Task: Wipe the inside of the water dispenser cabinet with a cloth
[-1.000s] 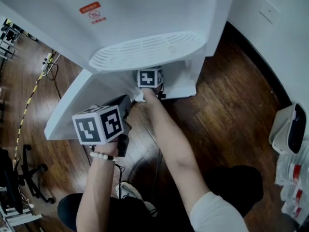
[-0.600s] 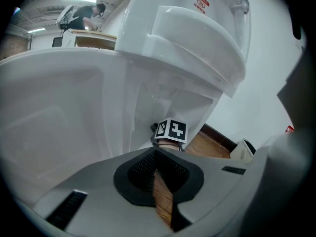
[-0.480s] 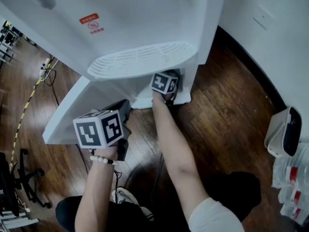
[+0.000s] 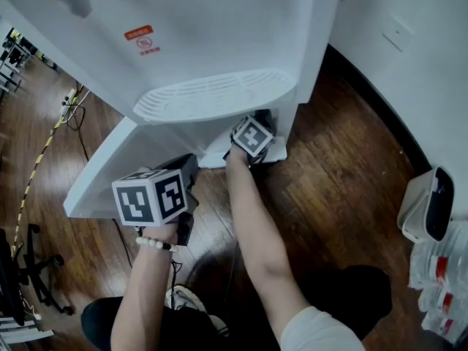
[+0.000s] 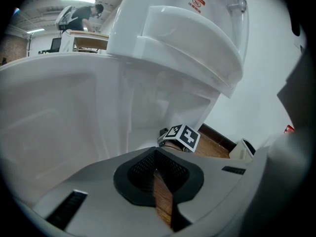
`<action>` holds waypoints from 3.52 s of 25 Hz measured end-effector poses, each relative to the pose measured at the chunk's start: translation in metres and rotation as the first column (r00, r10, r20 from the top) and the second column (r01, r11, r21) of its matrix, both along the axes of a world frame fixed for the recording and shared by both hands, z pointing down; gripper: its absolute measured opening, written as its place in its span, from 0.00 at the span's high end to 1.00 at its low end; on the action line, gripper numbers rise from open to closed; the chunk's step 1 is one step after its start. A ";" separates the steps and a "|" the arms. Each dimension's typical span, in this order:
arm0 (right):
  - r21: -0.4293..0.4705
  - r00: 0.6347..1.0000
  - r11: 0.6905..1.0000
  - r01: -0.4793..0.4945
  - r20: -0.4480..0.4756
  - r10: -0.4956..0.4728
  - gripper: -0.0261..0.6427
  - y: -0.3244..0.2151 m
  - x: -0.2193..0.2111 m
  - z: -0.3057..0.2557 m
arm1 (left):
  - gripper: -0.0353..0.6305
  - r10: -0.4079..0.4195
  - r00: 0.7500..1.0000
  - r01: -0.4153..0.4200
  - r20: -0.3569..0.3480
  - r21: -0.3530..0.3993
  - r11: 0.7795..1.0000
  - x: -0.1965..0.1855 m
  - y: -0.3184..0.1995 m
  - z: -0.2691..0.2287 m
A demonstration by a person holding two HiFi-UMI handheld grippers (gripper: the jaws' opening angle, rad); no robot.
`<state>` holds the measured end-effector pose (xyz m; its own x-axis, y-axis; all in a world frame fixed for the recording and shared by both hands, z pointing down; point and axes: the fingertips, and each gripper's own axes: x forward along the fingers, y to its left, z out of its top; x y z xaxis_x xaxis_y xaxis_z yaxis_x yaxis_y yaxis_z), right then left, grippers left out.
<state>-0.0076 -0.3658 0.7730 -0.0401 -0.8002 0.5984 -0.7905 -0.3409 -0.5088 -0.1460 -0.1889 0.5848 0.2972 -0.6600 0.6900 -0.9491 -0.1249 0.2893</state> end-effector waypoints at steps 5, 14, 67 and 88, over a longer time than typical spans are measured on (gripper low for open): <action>-0.052 0.994 0.993 0.106 -0.032 -0.107 0.89 0.007 -0.019 0.005 | 0.95 0.003 1.000 -0.003 0.004 0.006 1.000 0.000 0.000 -0.002; -0.081 0.823 0.848 0.523 -0.209 -0.528 0.89 0.027 -0.118 0.002 | 0.95 0.011 1.000 -0.011 0.004 0.018 1.000 0.002 -0.001 -0.008; 0.035 0.798 0.802 0.597 -0.130 -0.588 0.88 0.083 -0.112 0.007 | 0.95 -0.015 1.000 0.013 0.024 0.077 0.997 -0.011 0.001 -0.020; 0.078 0.834 0.835 0.545 0.053 -0.549 0.90 0.120 -0.123 -0.015 | 0.95 -0.066 0.993 0.068 -0.096 0.021 0.997 -0.024 0.015 -0.014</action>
<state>-0.1309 -0.2459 0.7579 -0.5213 -0.6678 0.5313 -0.8007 0.1675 -0.5751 -0.1704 -0.1735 0.5708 0.3155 -0.6970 0.6440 -0.9238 -0.0704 0.3764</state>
